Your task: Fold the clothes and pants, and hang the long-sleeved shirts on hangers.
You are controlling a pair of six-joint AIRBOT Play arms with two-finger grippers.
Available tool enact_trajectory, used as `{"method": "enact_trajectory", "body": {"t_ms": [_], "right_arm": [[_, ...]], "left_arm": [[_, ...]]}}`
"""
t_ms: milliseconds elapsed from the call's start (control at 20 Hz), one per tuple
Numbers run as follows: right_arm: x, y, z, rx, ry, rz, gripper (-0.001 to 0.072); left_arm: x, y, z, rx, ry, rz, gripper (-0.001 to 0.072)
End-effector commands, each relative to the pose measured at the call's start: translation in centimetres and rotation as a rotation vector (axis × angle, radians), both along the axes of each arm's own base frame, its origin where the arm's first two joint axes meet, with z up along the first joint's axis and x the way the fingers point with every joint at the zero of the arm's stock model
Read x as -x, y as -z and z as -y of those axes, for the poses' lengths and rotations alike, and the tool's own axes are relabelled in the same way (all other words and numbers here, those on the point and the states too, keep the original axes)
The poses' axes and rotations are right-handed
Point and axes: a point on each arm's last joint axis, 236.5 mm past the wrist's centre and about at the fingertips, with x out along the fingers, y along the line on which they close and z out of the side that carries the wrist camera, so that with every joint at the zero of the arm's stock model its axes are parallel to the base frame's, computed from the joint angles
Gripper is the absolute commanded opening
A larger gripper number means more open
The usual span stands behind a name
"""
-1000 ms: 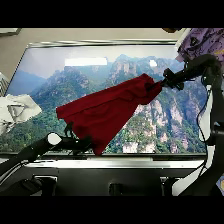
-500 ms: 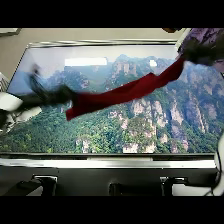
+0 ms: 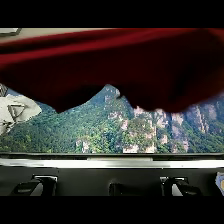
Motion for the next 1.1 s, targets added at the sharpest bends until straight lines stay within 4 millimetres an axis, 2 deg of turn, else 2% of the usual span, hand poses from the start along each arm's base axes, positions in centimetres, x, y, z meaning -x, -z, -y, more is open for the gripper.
{"method": "enact_trajectory", "body": {"t_ms": [0, 100, 150, 200, 300, 400, 450, 550, 600, 700, 800, 900, 950, 1050], "right_arm": [[5.6, -2.7, 0.9, 0.026, 0.081, 0.115, 0.0027], [3.1, -1.8, 1.2, -0.014, 0.074, 0.081, 0.0028], [0.6, -0.8, 1.1, -0.039, 0.051, 0.039, 0.0028], [-2.3, 0.7, 0.8, -0.064, 0.019, -0.016, 0.0028], [-9.7, 5.5, 0.2, -0.133, -0.056, -0.167, 0.0028], [-17.3, 12.2, 0.0, -0.214, -0.112, -0.333, 0.0028], [-20.9, 16.2, -0.4, -0.265, -0.143, -0.420, 0.0028], [-26.7, 25.1, -1.3, -0.326, -0.189, -0.595, 0.0029], [-28.9, 29.7, -1.8, -0.326, -0.201, -0.679, 0.0029], [-32.4, 39.2, -3.4, -0.343, -0.222, -0.833, 0.0029], [-34.4, 46.4, -5.0, -0.358, -0.230, -0.922, 0.0029], [-35.6, 51.0, -6.3, -0.372, -0.230, -0.959, 0.0029], [-36.0, 52.2, -6.4, -0.375, -0.227, -0.961, 0.0029], [-36.5, 53.3, -6.4, -0.385, -0.218, -0.958, 0.0030]], "left_arm": [[4.6, -1.4, -3.5, -0.010, -0.173, 0.037, 0.0014], [3.6, 0.2, -3.4, -0.011, -0.166, -0.024, 0.0014], [2.5, 1.6, -3.4, -0.009, -0.162, -0.070, 0.0014], [1.0, 3.6, -3.6, -0.009, -0.161, -0.132, 0.0014], [-2.7, 8.8, -4.0, -0.019, -0.156, -0.275, 0.0014], [-7.1, 14.8, -4.5, -0.027, -0.151, -0.401, 0.0015], [-9.5, 18.1, -4.8, -0.032, -0.151, -0.453, 0.0015], [-13.9, 24.5, -5.4, -0.024, -0.162, -0.536, 0.0015], [-15.7, 27.6, -5.5, -0.021, -0.164, -0.578, 0.0015], [-18.6, 33.8, -5.4, -0.020, -0.161, -0.675, 0.0016], [-20.9, 39.1, -4.8, -0.023, -0.152, -0.739, 0.0016], [-22.3, 43.0, -4.1, -0.025, -0.146, -0.773, 0.0016], [-22.9, 44.4, -3.7, -0.010, -0.144, -0.781, 0.0016], [-23.8, 46.2, -3.2, 0.044, -0.151, -0.789, 0.0017]]}}
